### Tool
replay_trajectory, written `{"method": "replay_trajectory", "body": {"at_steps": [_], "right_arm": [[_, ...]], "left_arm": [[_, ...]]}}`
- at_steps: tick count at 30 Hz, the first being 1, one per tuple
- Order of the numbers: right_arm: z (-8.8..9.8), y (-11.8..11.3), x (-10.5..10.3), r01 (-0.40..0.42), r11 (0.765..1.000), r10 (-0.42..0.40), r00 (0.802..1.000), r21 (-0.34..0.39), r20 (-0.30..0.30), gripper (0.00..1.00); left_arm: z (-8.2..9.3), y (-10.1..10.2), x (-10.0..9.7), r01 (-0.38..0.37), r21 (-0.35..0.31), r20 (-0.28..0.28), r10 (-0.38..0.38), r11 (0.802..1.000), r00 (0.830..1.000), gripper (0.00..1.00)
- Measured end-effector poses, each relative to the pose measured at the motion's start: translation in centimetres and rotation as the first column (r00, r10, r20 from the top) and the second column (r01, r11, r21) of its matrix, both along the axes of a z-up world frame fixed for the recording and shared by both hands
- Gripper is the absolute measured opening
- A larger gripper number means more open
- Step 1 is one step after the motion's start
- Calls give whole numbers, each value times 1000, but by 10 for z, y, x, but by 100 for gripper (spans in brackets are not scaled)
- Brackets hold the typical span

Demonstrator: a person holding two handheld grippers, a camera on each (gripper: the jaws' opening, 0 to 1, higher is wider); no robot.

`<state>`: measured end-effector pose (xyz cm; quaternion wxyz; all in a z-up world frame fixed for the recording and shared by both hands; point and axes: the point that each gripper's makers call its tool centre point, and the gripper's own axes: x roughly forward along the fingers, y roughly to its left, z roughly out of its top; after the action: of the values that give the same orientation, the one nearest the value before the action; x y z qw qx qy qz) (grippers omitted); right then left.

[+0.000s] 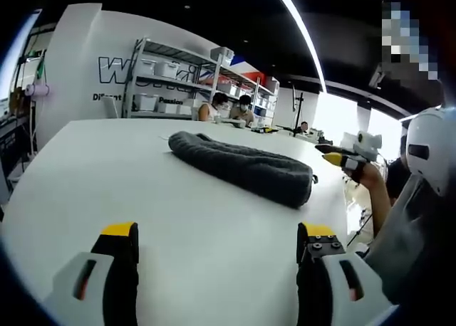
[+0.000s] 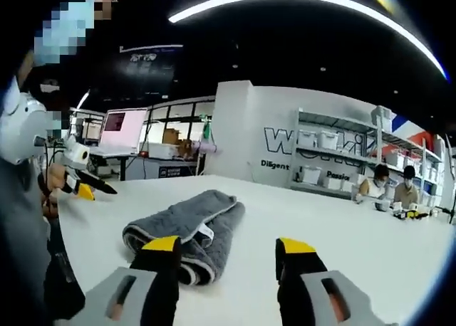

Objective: Fold the towel on the table until its edges align and the towel forms a compact rectangular stack.

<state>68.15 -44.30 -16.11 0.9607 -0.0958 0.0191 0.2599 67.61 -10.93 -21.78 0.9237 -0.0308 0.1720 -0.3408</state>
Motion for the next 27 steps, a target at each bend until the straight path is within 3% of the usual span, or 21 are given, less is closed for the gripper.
{"method": "replay_trajectory", "body": {"at_steps": [5,12,16,27], "right_arm": [[-8,-4,-3,-11,998,10,1000,-66,-13,74],[-25,-4,-5,-27,991,18,998,-132,-68,81],[-34,-8,-7,-27,982,10,995,-184,-95,91],[-45,-19,-9,-22,965,-10,993,-263,-121,99]], "left_arm": [[-1,0,0,1,1,-2,-1,1000,1000,97],[-3,2,0,-4,4,-9,4,1000,1000,97],[-3,2,1,-6,5,-11,6,1000,1000,97],[-4,0,2,-1,8,-13,1,1000,1000,97]]}}
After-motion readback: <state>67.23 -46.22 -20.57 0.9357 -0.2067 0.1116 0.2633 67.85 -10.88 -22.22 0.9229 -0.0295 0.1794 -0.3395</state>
